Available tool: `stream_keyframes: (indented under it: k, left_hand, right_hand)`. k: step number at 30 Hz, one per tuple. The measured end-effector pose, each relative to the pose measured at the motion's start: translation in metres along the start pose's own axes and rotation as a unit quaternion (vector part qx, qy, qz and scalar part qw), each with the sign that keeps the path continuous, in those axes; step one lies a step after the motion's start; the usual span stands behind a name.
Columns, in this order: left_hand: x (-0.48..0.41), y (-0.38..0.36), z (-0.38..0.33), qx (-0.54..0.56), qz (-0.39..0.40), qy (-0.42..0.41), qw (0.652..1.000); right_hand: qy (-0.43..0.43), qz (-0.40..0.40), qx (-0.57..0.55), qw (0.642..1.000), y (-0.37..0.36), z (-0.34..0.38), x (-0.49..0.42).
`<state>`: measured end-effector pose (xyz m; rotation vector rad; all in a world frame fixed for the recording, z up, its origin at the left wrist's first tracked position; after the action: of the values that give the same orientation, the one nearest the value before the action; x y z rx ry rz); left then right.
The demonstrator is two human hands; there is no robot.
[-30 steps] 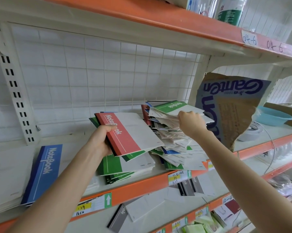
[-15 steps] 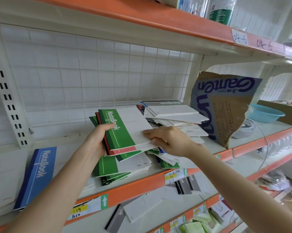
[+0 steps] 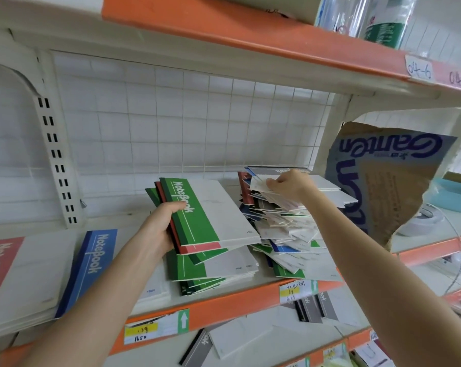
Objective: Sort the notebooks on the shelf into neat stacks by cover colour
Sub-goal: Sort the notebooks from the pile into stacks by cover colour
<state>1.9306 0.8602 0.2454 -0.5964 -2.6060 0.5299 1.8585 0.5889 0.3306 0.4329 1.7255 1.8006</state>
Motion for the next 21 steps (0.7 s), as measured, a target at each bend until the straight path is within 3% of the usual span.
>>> stream_keyframes:
  k: [5,13,17,21]
  left_hand:
    - [0.0,0.002,-0.003,0.002,-0.002,-0.004,1.0]
    - [0.003,-0.002,-0.003,0.006,0.005,-0.01,1.0]
    - [0.006,-0.007,-0.002,-0.001,0.023,-0.02,1.0]
    - [0.005,-0.017,0.002,0.01,0.038,-0.005,0.999]
  right_hand:
    - [-0.016,0.007,0.023,1.0,0.0,0.005,-0.004]
    - [0.065,-0.063,0.203,0.975,0.017,0.03,0.014]
    - [0.096,-0.069,0.184,0.976,0.022,0.022,0.028]
    - [0.208,-0.064,0.095,0.971,0.024,0.041,0.059]
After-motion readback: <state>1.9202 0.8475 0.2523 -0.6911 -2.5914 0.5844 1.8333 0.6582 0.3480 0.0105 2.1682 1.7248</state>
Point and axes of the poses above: each hand's wrist, its own x-axis away from the middle knuckle, its own y-axis out of the back of the hand, z = x × y, the point moved 10 cm from there along -x, towards the middle knuckle, and after that the axes turned 9 degrees about x, right-handed, at the moved point
